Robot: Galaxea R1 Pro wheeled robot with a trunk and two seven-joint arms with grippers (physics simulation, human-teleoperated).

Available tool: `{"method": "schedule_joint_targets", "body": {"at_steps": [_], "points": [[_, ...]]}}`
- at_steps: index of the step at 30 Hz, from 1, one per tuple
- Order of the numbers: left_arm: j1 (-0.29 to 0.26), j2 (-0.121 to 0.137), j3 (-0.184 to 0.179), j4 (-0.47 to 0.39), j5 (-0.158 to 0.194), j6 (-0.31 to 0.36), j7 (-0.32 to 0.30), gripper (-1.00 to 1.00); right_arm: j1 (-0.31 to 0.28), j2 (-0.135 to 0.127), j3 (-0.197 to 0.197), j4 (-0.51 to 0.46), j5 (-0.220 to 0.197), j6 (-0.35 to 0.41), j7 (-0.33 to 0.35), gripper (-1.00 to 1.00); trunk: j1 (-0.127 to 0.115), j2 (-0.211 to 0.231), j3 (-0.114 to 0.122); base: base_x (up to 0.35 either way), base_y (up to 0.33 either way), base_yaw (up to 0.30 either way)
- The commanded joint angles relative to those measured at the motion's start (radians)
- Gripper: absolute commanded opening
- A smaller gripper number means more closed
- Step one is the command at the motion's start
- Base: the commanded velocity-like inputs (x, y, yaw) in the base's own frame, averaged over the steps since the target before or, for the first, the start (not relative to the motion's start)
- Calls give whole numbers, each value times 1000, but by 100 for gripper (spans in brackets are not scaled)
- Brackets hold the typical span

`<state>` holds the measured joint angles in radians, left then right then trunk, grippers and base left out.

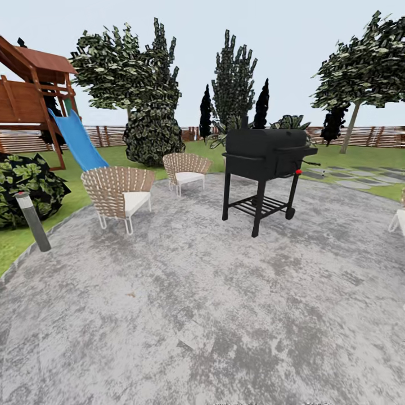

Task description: In the garden, pick up the pesticide atomizer on the floor and spray pesticide onto both trees until each tree trunk is fully covered.

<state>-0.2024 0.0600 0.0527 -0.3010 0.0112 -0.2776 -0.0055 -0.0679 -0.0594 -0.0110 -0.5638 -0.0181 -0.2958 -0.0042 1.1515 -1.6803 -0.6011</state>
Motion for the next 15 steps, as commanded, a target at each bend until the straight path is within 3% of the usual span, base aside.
{"method": "schedule_joint_targets", "body": {"at_steps": [1, 7, 15], "points": [[-1, 0, 2, 0, 1, -3, -1, 100, -1, 0, 0, 1, -2, -3, 0, 100, 4, -8, -4, 0, 0, -300], [-1, 0, 2, 0, 1, -3, -1, 100, -1, -1, -72, 2, -2, -3, 2, 100, 27, -50, -23, 0, 0, -300], [-1, 1, 3, 0, 1, -3, 0, 100, -1, 0, -76, 4, 0, -4, 10, 100, 58, -106, -48, 0, 0, -300]]}}
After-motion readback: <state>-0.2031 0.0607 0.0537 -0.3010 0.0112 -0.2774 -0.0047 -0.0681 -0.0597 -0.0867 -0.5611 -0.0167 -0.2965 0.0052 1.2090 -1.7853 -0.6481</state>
